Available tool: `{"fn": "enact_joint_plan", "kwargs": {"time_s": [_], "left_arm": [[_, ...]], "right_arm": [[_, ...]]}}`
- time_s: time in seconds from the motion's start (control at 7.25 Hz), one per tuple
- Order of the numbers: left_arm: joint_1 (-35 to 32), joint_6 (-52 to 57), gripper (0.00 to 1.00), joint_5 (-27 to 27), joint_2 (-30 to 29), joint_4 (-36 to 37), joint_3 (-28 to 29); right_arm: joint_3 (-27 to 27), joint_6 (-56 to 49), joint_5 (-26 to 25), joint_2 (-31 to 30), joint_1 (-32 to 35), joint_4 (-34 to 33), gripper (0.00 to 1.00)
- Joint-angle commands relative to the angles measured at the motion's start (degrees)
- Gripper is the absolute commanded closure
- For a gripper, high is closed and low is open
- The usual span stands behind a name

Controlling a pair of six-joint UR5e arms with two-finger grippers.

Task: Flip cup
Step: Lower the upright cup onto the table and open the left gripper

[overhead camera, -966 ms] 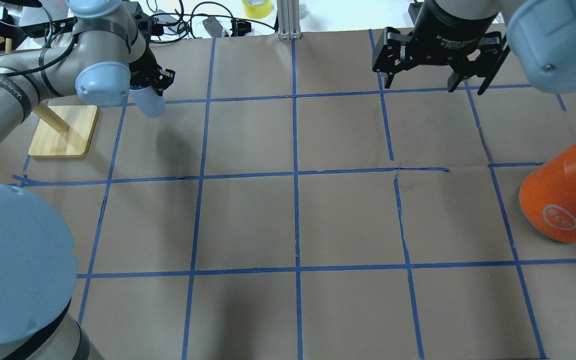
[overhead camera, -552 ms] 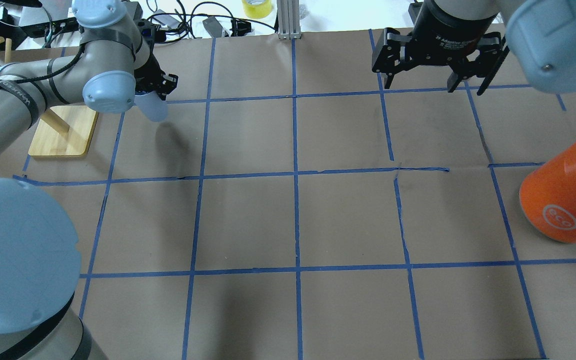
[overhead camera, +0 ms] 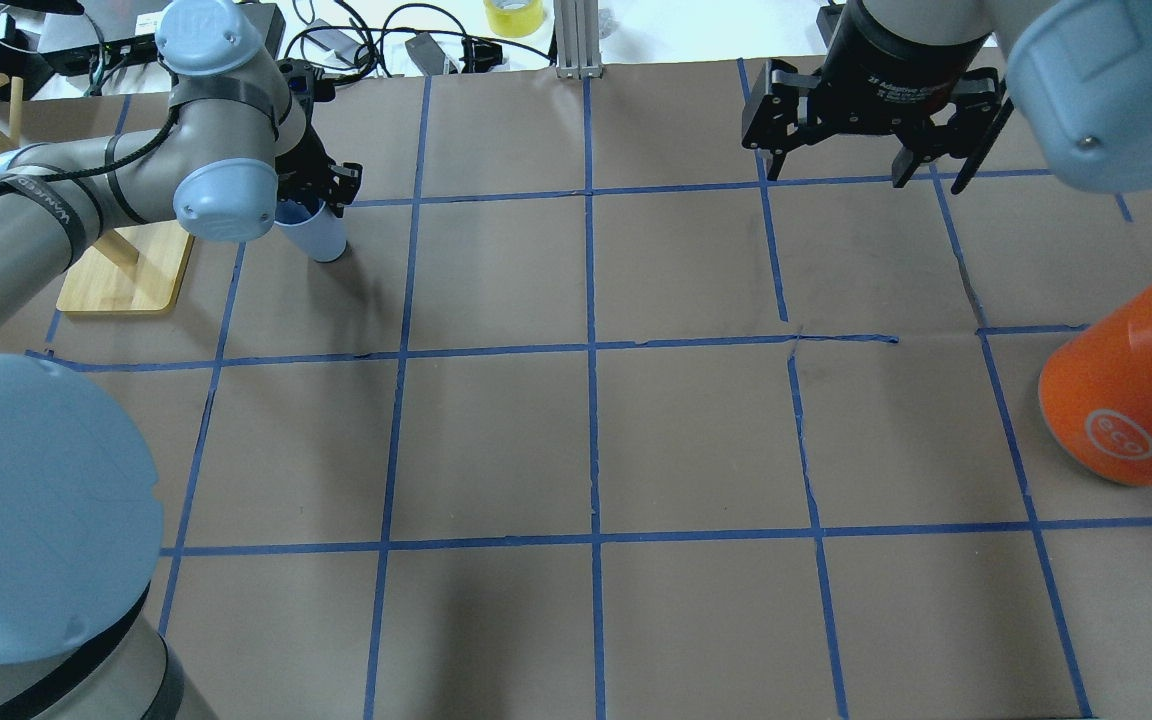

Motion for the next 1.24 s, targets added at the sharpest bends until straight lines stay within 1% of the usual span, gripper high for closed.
{"fn": "enact_joint_plan", "kwargs": {"time_s": [0.0, 0.14, 0.28, 0.41, 0.55, 0.69, 0.83, 0.97, 1.1], "left_arm": [[0.00, -1.53, 0.25, -0.16, 0.04, 0.05, 0.39], [-0.09, -1.53, 0.21, -0.25, 0.91, -0.12, 0.83], [-0.78, -1.44, 0.15, -0.25, 3.18, -1.43, 1.01], [-1.66, -1.88, 0.12, -0.33, 6.51, -7.88, 1.10], [-2.80, -2.06, 0.09, -0.33, 10.72, -16.47, 1.45], [-3.07, -2.14, 0.00, -0.42, 15.28, -25.52, 2.15], [-3.16, -2.58, 0.00, -1.73, 20.12, -31.96, 2.67], [-3.86, -3.02, 0.00, -2.00, 24.78, -37.85, 2.42], [-5.43, -3.37, 0.00, -2.00, 28.30, -38.70, 1.98]], "right_arm": [[0.01, -0.01, -0.09, -0.03, -0.04, 0.02, 0.00], [0.01, -0.01, -0.09, -0.03, -0.04, 0.02, 0.00], [0.01, -0.01, -0.09, -0.11, -0.04, 0.02, 0.00], [0.01, -0.01, -0.09, -0.11, -0.12, 0.11, 0.00], [0.01, -0.01, -0.09, -0.11, -0.12, 0.11, 0.00], [0.01, -0.01, -0.09, -0.11, -0.12, 0.11, 0.00], [0.01, -0.01, -0.09, -0.11, -0.12, 0.02, 0.00], [0.01, -0.01, -0.09, -0.11, -0.12, 0.11, 0.00], [0.01, -0.01, -0.09, -0.03, -0.12, 0.11, 0.00]]}}
